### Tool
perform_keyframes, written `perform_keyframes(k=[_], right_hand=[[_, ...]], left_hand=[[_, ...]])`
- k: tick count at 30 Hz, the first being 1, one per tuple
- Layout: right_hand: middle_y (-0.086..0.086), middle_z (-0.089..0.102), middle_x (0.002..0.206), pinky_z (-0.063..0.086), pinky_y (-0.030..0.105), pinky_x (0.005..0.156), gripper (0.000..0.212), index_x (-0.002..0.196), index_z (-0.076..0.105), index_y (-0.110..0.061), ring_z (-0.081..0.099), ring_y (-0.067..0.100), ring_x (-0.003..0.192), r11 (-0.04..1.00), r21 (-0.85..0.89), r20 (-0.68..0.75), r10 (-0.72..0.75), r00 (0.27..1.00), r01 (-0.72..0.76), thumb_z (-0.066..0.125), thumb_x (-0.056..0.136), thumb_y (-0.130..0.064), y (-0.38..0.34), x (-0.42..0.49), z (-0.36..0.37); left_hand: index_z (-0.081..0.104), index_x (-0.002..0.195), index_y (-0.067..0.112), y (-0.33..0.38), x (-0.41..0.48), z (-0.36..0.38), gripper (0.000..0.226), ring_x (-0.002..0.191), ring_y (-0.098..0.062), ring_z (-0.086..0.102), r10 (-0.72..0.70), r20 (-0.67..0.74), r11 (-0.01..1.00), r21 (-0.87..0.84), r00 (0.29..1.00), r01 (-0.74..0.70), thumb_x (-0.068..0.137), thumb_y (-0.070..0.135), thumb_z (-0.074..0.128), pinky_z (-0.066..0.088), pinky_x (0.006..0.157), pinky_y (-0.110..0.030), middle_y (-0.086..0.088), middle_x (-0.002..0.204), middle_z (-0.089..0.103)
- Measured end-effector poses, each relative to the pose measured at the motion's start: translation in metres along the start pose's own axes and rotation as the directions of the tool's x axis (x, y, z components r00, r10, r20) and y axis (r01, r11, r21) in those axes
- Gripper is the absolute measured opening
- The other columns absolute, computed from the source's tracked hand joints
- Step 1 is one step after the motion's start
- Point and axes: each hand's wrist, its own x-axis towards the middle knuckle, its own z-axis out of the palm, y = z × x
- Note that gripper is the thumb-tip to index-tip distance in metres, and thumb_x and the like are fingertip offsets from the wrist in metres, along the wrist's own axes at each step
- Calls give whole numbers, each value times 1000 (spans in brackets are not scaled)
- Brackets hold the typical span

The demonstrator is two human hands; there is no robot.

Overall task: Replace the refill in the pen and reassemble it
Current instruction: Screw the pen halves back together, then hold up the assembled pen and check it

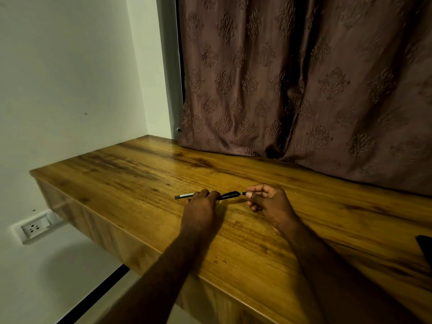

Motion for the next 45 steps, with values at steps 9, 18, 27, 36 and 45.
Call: perform_keyframes(k=[9,18,27,36,45], right_hand=[[9,64,70,46,19,50,8,91,66,-3,56,10,55,999,-49,-28,-15,999,14,63,86,3,2,2,3],[4,65,66,39,22,43,7,86,65,-9,52,9,49,991,-137,34,9,999,-4,61,91,-9,3,2,5],[3,55,55,38,26,48,35,74,59,-9,44,12,44,966,-259,19,-6,1000,11,49,98,-33,1,0,12],[7,62,65,33,19,36,13,88,60,-2,46,10,41,987,-152,15,-45,999,47,55,95,-12,-5,-5,9],[8,70,73,49,24,52,14,98,56,0,64,14,60,999,28,83,-35,996,33,60,92,-12,-9,-19,39]], left_hand=[[61,112,26,-3,0,4,25,100,-23,57,28,-30,1000,-7,999,-28,95,40,51,38,83,-38,-2,105,64],[64,105,23,-5,0,6,31,89,-24,59,87,-35,994,-59,996,-89,93,46,49,41,77,-36,-3,95,65],[64,103,23,-6,1,7,37,85,-24,60,141,-29,985,-91,990,-144,93,52,45,47,76,-39,-2,91,66],[64,110,19,-2,0,0,64,88,-27,62,131,-8,975,-177,991,-130,85,66,28,50,80,-41,-7,95,68],[60,111,21,1,-5,2,27,81,-23,64,166,-96,954,-235,981,-184,91,38,56,52,65,-37,-3,94,68]])
